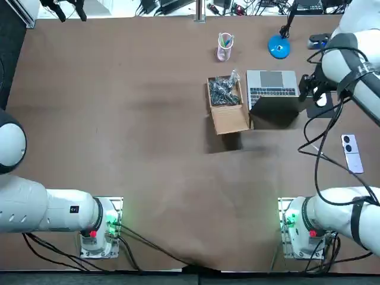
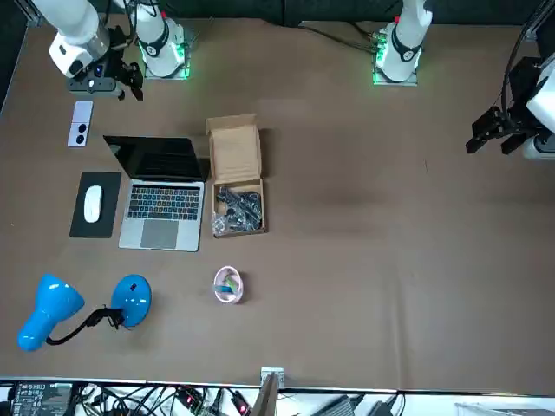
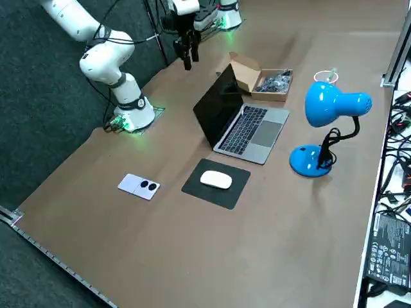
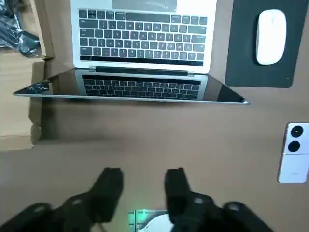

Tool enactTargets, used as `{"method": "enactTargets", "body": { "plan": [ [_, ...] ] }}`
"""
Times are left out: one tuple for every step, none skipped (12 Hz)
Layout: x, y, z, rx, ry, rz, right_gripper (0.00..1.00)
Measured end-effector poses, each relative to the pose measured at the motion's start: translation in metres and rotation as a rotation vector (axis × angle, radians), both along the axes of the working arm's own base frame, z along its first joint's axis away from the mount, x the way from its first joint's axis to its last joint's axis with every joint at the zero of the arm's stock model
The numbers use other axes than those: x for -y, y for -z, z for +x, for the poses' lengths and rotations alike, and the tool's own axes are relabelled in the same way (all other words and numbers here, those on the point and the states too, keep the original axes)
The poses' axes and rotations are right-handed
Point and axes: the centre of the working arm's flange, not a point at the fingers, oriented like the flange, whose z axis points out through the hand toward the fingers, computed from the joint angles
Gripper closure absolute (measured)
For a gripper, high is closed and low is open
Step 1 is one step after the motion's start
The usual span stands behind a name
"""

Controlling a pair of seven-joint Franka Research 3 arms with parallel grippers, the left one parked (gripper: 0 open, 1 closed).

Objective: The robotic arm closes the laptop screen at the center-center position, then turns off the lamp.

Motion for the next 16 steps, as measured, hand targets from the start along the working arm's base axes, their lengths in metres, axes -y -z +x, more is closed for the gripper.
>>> {"method": "enactTargets", "body": {
  "plan": [
    [0.0,0.007,-0.001,-0.004,0.001,0.002,0.48],
    [0.0,0.015,-0.001,-0.007,0.005,0.009,0.63],
    [0.0,0.023,-0.003,-0.009,0.009,0.016,0.76],
    [0.002,0.042,-0.005,-0.012,0.015,0.024,0.98],
    [0.002,0.051,-0.006,-0.013,0.017,0.024,0.98],
    [0.003,0.06,-0.006,-0.012,0.018,0.024,0.98],
    [0.003,0.069,-0.005,-0.01,0.018,0.025,0.98],
    [0.003,0.077,-0.005,-0.007,0.016,0.026,0.98],
    [0.002,0.084,-0.004,-0.004,0.013,0.026,0.98],
    [0.0,0.089,-0.002,-0.003,0.009,0.027,0.98],
    [0.0,0.095,-0.001,-0.001,0.007,0.029,0.98],
    [-0.001,0.1,0.001,0.0,0.006,0.029,0.98],
    [-0.001,0.104,0.003,0.002,0.005,0.031,0.98],
    [-0.002,0.107,0.004,0.003,0.005,0.031,0.98],
    [-0.002,0.109,0.006,0.005,0.006,0.032,0.98],
    [-0.002,0.11,0.007,0.01,0.006,0.033,0.98]
  ]
}}
